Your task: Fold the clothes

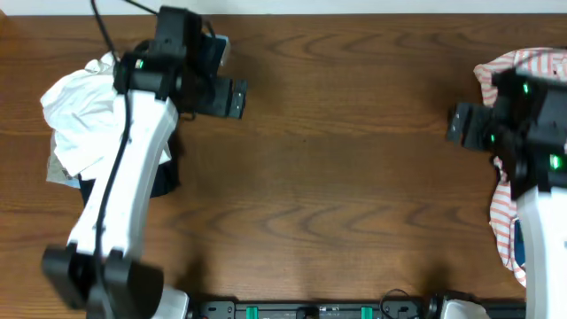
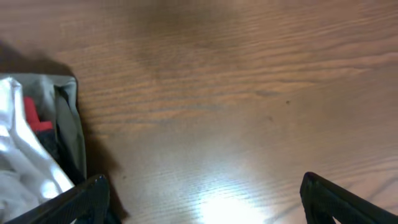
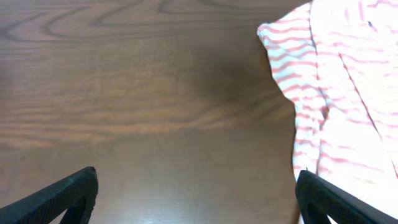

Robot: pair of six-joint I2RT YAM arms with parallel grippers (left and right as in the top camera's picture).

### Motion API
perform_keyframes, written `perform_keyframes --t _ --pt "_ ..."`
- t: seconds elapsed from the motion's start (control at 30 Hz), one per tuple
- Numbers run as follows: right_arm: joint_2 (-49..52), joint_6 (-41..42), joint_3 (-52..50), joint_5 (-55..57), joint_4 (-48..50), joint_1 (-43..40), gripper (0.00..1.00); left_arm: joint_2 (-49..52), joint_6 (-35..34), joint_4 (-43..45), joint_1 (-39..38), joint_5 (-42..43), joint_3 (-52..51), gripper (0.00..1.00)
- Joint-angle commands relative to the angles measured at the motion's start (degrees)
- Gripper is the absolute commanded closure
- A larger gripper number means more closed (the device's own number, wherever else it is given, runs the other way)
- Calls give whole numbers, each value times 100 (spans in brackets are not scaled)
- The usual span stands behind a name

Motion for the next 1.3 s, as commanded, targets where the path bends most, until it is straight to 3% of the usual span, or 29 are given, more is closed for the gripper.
perform_keyframes --t 0.0,0.23,0.47,0.83,1.27 --pt "-761 201 -654 74 -63 -11 1 -852 -162 350 -127 15 -848 2" --pt "-2549 142 -1882 66 39 -11 1 -3193 -494 1659 -160 -306 -3187 2" --pt "-3108 160 -2256 72 -55 -11 1 -4750 -654 2638 -160 -586 -4572 2" --pt "-3101 157 -2271 72 -542 -11 1 -4916 -654 1864 -160 -584 -4607 2" --pt "-3298 155 -2280 133 -833 -11 1 -4789 -654 1845 -160 -586 -4607 2"
